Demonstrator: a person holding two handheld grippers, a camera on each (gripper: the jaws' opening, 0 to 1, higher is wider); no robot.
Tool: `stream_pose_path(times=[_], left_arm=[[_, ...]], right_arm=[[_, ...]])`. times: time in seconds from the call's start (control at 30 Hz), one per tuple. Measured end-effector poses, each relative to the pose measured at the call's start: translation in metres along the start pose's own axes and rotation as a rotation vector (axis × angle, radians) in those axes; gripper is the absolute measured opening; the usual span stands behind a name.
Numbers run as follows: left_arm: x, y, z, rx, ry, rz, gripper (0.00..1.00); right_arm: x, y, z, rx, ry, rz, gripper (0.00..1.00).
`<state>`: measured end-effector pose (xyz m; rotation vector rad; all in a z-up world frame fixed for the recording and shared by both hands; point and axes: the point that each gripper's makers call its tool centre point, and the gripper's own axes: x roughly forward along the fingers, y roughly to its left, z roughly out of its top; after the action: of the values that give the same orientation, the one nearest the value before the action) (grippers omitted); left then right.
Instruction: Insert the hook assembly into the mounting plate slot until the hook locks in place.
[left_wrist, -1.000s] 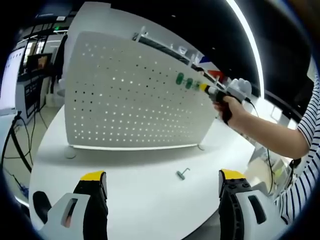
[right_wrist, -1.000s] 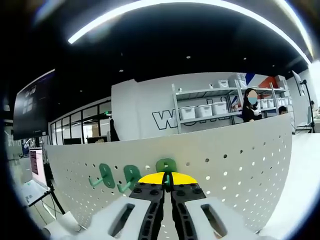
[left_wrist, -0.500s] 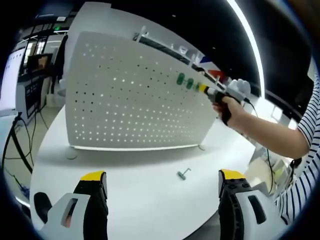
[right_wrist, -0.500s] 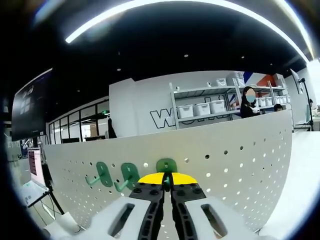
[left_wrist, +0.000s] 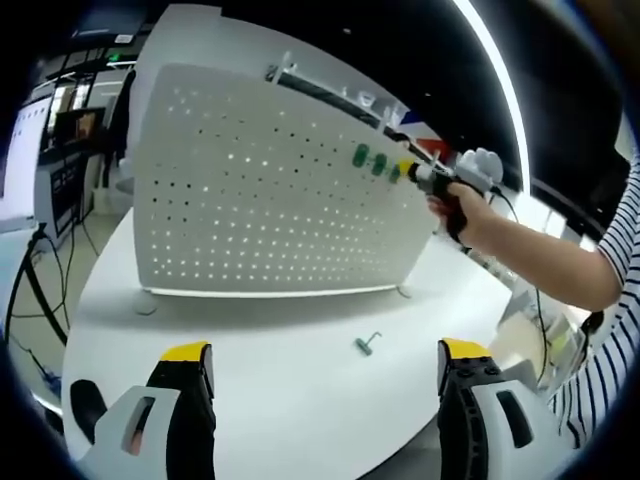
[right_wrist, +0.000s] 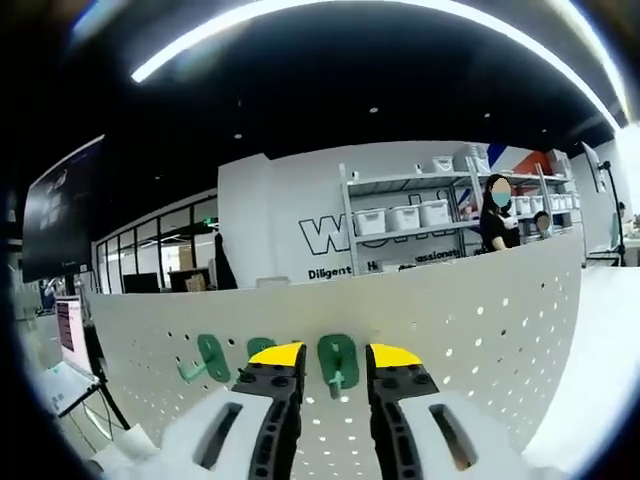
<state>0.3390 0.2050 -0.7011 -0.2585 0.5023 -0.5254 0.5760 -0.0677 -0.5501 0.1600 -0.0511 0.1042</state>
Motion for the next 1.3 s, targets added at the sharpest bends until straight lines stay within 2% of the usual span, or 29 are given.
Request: stream_pose_path(times=[0.13,0.23,0.5,0.6,0.73,0.83,0.87,1.0,1.13,1.2,1.3], left_arm=[[-0.004,-0.002,-0.002,-0.007,0.000,-0.003,0.95],[-0.005,-0.003,-0.003,-0.008,0.001,-0.004,0.95],[-0.011,0.001,-0.007,-0.009,0.009,0.006,0.95],[-0.012,0.001,-0.013,-0.022,0.017,0.003,0.95],[-0.015,0.003,-0.023,-0.032,0.038,0.013,0.95],[-0.017,0.014,-0.035,-0.006,0.094,0.061,0.96],[-0.018,0.017,-0.042,0.005,0.127,0.075,0.96],[-0.018,0.017,-0.044,-0.001,0.135,0.070,0.97],[-0.019,0.019,-0.047,-0.008,0.145,0.078,0.97],[-0.019,0.022,-0.053,-0.007,0.173,0.092,0.97],[-0.019,0.024,-0.059,-0.008,0.200,0.103,0.98]], right_arm=[[-0.009,0.000,0.010,-0.012,-0.016,0.005,0.22],[-0.015,0.006,0.016,0.004,-0.042,0.057,0.22],[-0.034,0.001,0.018,-0.064,-0.017,0.090,0.22],[-0.047,-0.005,0.011,-0.050,0.007,0.085,0.22],[-0.064,-0.014,-0.007,-0.084,0.054,0.077,0.22],[-0.075,-0.023,-0.021,-0.085,0.091,0.062,0.23],[-0.082,-0.033,-0.031,-0.104,0.132,0.030,0.23],[-0.099,-0.047,-0.052,-0.113,0.186,0.016,0.23],[-0.115,-0.060,-0.065,-0.161,0.227,0.009,0.23],[-0.125,-0.068,-0.070,-0.173,0.232,-0.005,0.23],[-0.138,-0.087,-0.084,-0.156,0.275,-0.044,0.23]])
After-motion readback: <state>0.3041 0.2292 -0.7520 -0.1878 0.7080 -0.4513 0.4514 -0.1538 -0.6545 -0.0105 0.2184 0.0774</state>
